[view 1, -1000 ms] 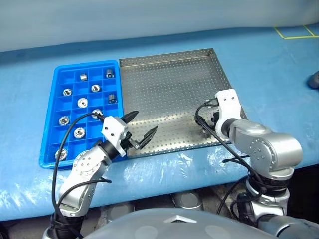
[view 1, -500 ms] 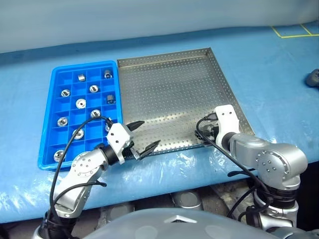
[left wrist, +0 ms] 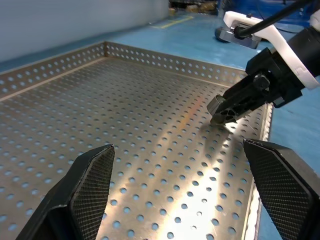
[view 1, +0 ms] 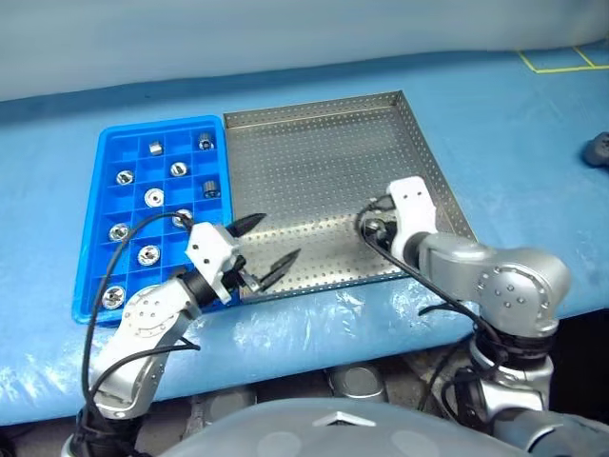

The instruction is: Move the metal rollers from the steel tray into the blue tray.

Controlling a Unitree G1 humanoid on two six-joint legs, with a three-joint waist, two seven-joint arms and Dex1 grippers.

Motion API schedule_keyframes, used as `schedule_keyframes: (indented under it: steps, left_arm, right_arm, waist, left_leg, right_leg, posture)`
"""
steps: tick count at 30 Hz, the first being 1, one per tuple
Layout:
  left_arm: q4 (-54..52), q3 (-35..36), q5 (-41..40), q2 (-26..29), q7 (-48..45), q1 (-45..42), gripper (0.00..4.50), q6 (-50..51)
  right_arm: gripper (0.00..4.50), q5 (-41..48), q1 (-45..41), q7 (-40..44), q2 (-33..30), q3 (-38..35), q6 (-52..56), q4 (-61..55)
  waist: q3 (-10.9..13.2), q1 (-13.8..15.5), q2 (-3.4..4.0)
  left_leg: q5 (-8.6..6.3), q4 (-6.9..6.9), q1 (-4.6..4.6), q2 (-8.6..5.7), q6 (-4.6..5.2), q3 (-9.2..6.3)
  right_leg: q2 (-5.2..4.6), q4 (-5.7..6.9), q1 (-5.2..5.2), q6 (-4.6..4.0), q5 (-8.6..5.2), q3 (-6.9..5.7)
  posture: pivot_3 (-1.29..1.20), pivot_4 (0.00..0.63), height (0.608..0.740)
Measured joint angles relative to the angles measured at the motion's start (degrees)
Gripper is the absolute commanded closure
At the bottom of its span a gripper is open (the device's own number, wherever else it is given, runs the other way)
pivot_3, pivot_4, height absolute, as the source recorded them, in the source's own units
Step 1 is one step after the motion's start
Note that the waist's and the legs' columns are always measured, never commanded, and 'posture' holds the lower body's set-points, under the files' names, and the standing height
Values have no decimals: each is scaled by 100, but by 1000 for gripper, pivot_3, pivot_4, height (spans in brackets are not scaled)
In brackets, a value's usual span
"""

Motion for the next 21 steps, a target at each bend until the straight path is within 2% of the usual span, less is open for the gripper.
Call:
schedule_keyframes:
  steps: [4,10,21]
  left_arm:
    - [-333,591,-61,29,234,489,0,8]
    - [-988,1480,-66,-147,582,1803,0,-46]
    - [-1655,1948,55,-1099,990,3684,0,-768]
  right_arm:
    - [2737,-153,-637,583,6,850,-104,75]
    - [2737,-564,-1347,1648,150,2045,-865,815]
    - [2737,-1410,-1736,3393,450,3661,-2390,1774]
  waist:
    - [0,220,-1]
    - [5,603,-10]
    - [3,1245,-23]
  left_leg:
    - [-2,-7,-3,0,2,-2]
    - [-4,-9,-22,-3,3,-2]
    - [-3,-7,-23,0,3,-7]
  right_leg:
    - [-5,-7,-1,-25,6,-7]
    - [-13,-9,-23,-32,8,-13]
    - [-11,-8,-26,-34,0,-24]
  posture:
    - [75,150,740]
    - [228,150,740]
    - [422,150,740]
